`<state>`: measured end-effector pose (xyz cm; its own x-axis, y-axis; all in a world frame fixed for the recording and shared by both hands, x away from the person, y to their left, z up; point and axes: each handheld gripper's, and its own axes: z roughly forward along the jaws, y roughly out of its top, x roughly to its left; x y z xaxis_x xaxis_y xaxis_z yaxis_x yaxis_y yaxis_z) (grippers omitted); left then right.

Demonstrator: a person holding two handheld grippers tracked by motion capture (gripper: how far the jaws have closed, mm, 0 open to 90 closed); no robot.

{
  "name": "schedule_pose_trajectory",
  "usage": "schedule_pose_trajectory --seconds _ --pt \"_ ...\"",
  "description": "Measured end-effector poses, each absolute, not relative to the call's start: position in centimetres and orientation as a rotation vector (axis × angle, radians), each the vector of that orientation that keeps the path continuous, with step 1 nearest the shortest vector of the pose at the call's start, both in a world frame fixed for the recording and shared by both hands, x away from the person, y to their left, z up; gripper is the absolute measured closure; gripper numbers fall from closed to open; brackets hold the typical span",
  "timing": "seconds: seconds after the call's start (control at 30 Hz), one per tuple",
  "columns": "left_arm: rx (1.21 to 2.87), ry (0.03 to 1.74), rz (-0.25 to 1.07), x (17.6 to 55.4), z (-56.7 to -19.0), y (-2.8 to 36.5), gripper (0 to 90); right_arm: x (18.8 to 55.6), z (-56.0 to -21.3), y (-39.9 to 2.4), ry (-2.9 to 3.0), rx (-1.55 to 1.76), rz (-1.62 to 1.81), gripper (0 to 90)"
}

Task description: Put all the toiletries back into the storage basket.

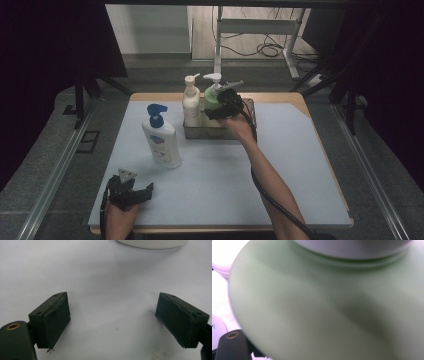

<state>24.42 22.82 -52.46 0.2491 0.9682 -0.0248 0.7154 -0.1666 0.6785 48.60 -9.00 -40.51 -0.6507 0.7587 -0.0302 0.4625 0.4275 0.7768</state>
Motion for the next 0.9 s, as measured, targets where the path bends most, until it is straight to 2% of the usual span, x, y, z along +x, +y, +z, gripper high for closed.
schedule_pose_trajectory --seconds 0.9 --pt "1.952 1.529 0.569 24.4 -52.4 22.8 11.8 49.1 -41.9 -9.3 2.338 1.064 1.096 11.8"
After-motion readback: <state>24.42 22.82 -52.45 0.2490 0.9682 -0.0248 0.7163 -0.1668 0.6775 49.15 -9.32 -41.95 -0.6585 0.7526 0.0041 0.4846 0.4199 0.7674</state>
